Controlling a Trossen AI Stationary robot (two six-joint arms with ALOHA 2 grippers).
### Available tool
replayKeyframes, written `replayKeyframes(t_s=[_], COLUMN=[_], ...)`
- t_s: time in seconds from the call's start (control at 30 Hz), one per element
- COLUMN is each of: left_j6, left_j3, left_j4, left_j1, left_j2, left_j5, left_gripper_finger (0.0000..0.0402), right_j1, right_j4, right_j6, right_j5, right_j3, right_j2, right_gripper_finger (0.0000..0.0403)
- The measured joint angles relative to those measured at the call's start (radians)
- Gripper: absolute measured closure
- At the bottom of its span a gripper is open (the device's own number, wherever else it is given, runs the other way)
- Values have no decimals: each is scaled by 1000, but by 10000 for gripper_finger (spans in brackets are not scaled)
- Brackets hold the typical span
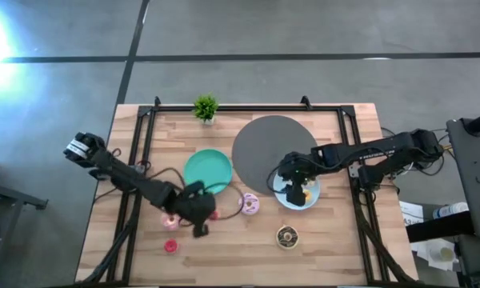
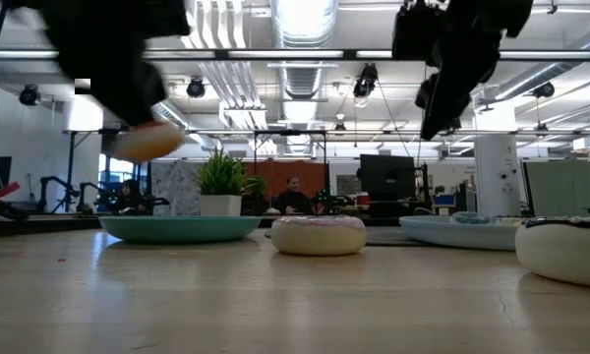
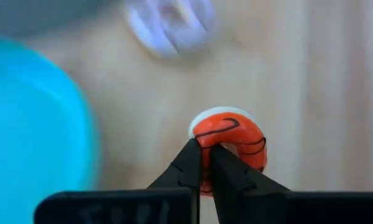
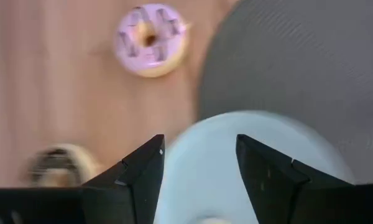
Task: Pick & Place donuts
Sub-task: Put the small orange donut on the blue plate
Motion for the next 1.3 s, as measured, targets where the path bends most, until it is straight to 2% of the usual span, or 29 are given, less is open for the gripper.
replayKeyframes(t_s=[0.17, 0.3, 0.47, 0.63, 0.73, 0.9, 1.3], left_j6=[243, 350, 325, 336, 374, 413, 429], left_j3=[89, 138, 144, 142, 142, 163, 252], left_j4=[3, 39, 116, 174, 248, 352, 336], left_j1=[123, 206, 275, 295, 300, 300, 295], left_j2=[22, 54, 65, 66, 75, 112, 187], left_j5=[-229, -274, -236, -205, -175, -102, -61], left_gripper_finger=[401, 401, 401, 402, 402, 402, 401], right_j1=[-35, -32, -34, -34, -34, -34, -34], right_j4=[137, 312, 477, 510, 618, 661, 668], right_j6=[274, 444, 630, 673, 705, 693, 647], right_j5=[-237, -267, -250, -223, -221, -174, -100], right_j3=[-65, -109, -148, -156, -156, -155, -145], right_j2=[-1, -31, -86, -103, -97, -61, -11], right_gripper_finger=[214, 214, 213, 213, 213, 213, 213])
